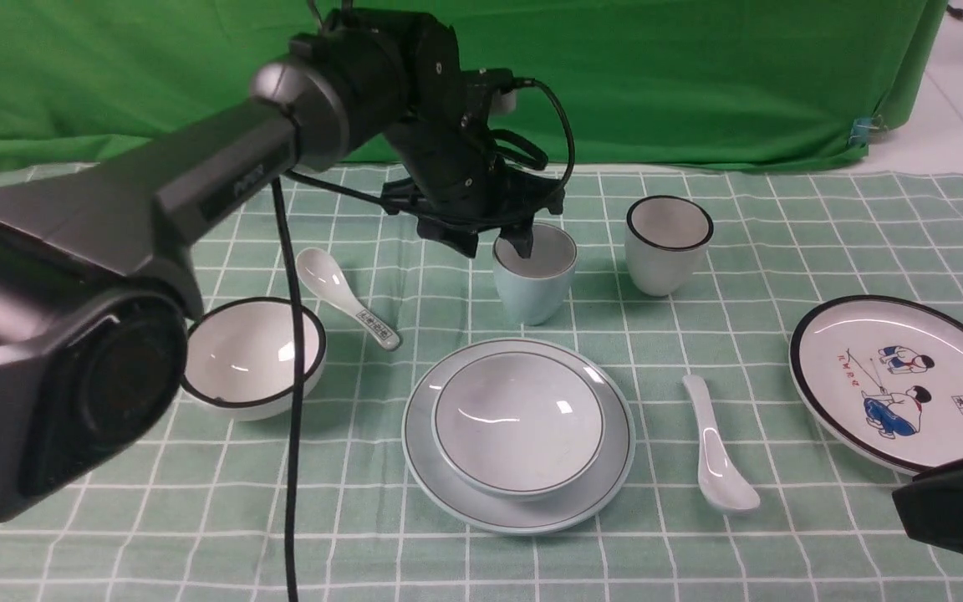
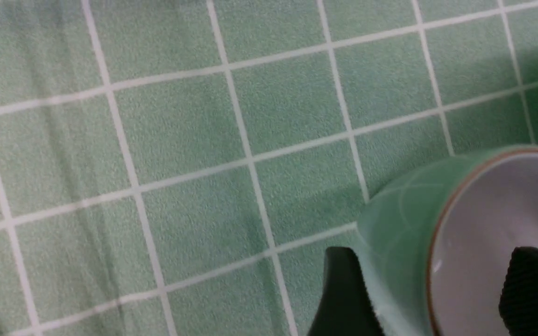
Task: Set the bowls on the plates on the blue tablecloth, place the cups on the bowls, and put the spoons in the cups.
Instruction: 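Grasp the light green cup by its rim with the left gripper, then place the cup upside down onto the bowl on the plate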
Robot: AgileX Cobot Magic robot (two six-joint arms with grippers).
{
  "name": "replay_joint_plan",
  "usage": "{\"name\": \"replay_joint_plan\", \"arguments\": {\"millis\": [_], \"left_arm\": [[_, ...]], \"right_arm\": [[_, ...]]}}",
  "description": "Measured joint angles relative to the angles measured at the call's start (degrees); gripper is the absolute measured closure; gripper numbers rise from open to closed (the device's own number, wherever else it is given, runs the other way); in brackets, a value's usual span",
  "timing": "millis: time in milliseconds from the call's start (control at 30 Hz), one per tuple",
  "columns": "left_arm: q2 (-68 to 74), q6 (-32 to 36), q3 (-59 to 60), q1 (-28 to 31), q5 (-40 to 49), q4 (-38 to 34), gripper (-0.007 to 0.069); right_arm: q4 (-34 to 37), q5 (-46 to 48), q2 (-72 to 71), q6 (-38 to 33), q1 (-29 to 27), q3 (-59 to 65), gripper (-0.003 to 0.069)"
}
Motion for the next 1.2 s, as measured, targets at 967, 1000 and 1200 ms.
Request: {"name": "replay_joint_plan", "arguments": {"millis": [967, 1000, 1200], "left_arm": [[-24.4, 7.8, 14.1, -0.7, 14.9, -1.9, 0.0587], [-25.8, 7.9, 18.5, -0.7, 13.6, -1.9, 0.0587], [-27.9, 7.9, 33.6, -2.9, 0.9, -3.0, 0.0587]], "right_arm": [[-1.6, -2.4, 0.0, 0.0, 0.0, 0.1, 0.0516], [-1.7, -2.7, 0.0, 0.0, 0.0, 0.1, 0.0516], [-2.6, -3.0, 0.0, 0.0, 0.0, 0.1, 0.0516]]}}
